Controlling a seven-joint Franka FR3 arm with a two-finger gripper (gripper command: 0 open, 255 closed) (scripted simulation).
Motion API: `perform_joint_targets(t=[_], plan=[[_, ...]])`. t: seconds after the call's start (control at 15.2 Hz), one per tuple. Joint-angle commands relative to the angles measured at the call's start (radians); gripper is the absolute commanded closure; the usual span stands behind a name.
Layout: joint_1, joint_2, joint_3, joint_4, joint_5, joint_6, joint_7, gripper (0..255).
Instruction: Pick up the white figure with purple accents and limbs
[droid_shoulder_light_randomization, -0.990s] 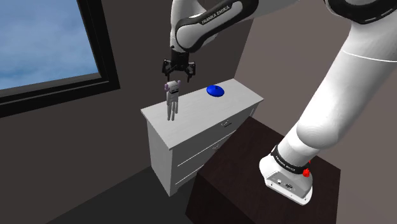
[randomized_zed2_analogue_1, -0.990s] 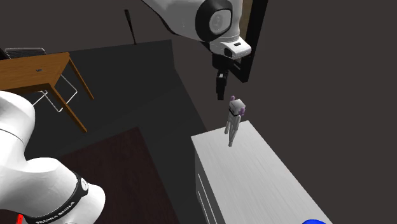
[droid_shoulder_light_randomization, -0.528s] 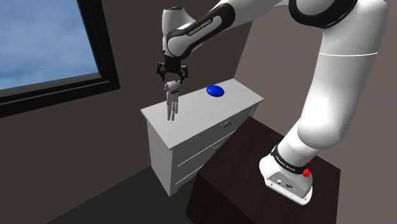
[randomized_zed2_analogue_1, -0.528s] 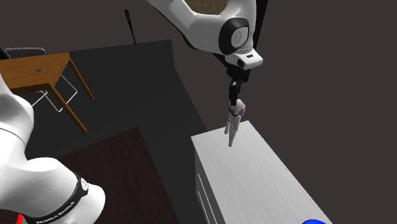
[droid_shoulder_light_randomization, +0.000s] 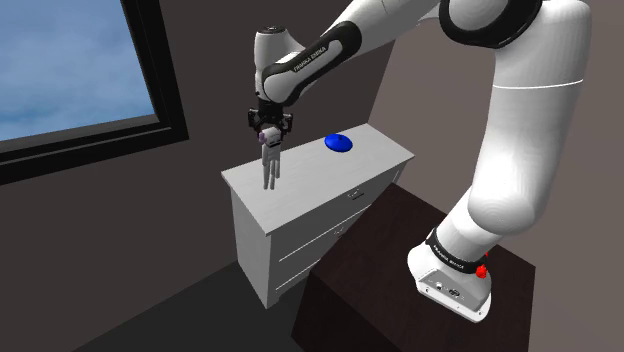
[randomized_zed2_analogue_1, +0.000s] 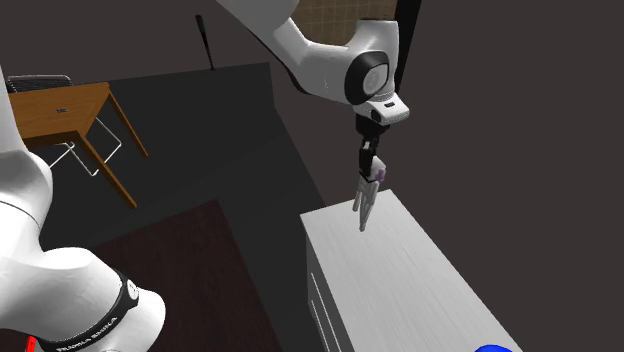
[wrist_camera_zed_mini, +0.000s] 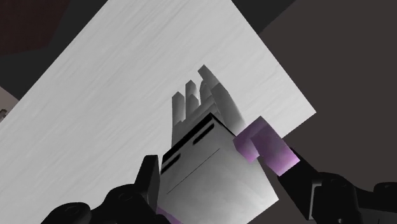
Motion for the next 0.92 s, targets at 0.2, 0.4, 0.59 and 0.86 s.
perform_joint_targets(t=[0.2,0.4,0.59,0.86], plan=[[0.000,0.005,0.000,0.003,-0.001,0.002,0.000,255],[0.000,0.008,-0.001,0.004,-0.002,0.004,0.000,255],[-0.001,-0.007,0.002,0.001,0.003,-0.008,-0.002,255],[-0.005,-0.040,0.009,0.011,0.017,-0.050,-0.015,255]])
